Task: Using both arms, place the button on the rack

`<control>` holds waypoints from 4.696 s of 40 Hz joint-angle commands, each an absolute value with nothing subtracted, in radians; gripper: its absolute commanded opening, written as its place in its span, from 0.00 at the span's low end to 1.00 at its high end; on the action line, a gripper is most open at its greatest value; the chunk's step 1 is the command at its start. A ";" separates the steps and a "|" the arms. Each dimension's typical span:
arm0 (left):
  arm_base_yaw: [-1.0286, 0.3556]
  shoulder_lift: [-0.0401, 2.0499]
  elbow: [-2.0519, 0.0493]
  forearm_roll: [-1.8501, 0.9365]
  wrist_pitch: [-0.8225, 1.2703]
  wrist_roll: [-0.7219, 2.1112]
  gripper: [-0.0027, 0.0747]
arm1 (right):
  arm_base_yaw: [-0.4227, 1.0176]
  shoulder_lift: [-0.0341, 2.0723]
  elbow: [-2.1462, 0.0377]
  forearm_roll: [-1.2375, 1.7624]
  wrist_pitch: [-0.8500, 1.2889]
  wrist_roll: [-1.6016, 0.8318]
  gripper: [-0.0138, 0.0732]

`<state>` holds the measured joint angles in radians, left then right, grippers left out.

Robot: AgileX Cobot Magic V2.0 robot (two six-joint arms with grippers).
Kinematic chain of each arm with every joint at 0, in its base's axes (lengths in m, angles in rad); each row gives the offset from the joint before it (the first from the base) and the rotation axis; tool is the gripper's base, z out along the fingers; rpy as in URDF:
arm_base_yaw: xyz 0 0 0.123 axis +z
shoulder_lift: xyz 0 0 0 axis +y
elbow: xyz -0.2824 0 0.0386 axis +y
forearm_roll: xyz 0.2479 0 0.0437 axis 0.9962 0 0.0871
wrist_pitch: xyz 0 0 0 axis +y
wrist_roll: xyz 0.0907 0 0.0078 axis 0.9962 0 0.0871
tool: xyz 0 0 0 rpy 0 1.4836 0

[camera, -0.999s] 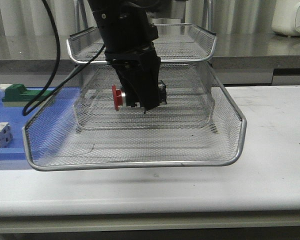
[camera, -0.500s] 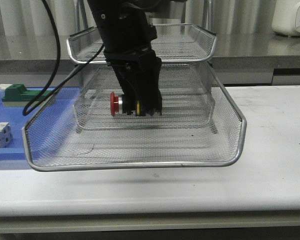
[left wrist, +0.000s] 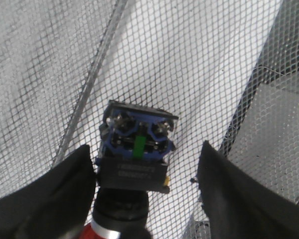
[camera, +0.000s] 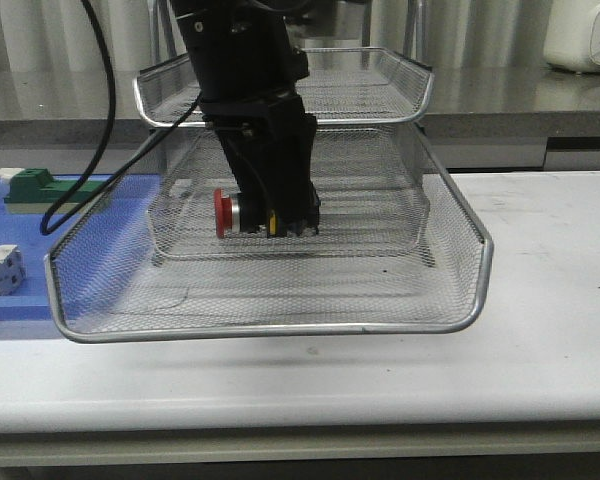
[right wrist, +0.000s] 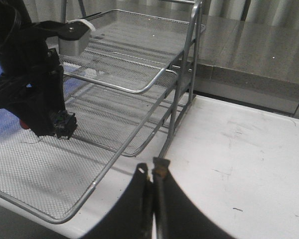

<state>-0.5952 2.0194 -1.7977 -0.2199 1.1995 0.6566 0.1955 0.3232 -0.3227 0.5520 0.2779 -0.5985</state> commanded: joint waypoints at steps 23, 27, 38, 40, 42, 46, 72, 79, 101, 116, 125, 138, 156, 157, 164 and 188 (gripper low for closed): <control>-0.594 1.804 -1.829 -0.241 1.291 0.642 0.01 | 0.198 0.328 -0.350 0.564 0.219 -0.598 0.09; -0.590 1.777 -1.823 -0.241 1.291 0.595 0.01 | 0.198 0.328 -0.350 0.564 0.219 -0.598 0.09; -0.524 1.642 -1.645 -0.235 1.291 0.543 0.01 | 0.198 0.328 -0.350 0.564 0.219 -0.598 0.09; -0.496 1.609 -1.600 -0.235 1.287 0.530 0.01 | 0.198 0.328 -0.350 0.564 0.219 -0.598 0.09; -0.463 1.574 -1.555 -0.235 1.277 0.514 0.01 | 0.198 0.328 -0.350 0.564 0.219 -0.598 0.09; -0.386 1.482 -1.460 -0.235 1.242 0.483 0.01 | 0.198 0.328 -0.350 0.564 0.219 -0.598 0.09; -0.033 0.658 -0.778 -0.238 0.678 0.379 0.01 | 0.198 0.328 -0.350 0.564 0.219 -0.598 0.09; -0.021 0.414 -0.615 -0.238 0.590 0.379 0.01 | 0.198 0.328 -0.350 0.564 0.219 -0.598 0.09; -0.021 0.043 -0.415 -0.246 0.496 0.379 0.01 | 0.198 0.328 -0.350 0.564 0.219 -0.598 0.09; -0.021 0.043 -0.409 -0.246 0.496 0.379 0.01 | 0.198 0.328 -0.350 0.564 0.218 -0.598 0.09; -0.021 0.043 -0.409 -0.246 0.498 0.379 0.01 | 0.198 0.376 -0.364 0.572 0.184 -0.598 0.09; -0.021 0.043 -0.409 -0.246 0.498 0.379 0.01 | 0.214 0.773 -0.589 0.572 0.249 -0.601 0.09; -0.021 0.043 -0.409 -0.246 0.498 0.379 0.01 | 0.748 1.041 -0.703 0.592 0.274 -0.647 0.09; -0.021 0.043 -0.409 -0.246 0.498 0.379 0.01 | 0.771 1.062 -0.703 0.601 0.268 -0.647 0.09; -0.021 0.043 -0.409 -0.246 0.498 0.379 0.01 | 0.916 1.225 -0.703 0.633 0.173 -0.647 0.09; -0.021 0.043 -0.409 -0.246 0.498 0.379 0.01 | 0.948 1.601 -0.703 0.698 -0.181 -0.647 0.09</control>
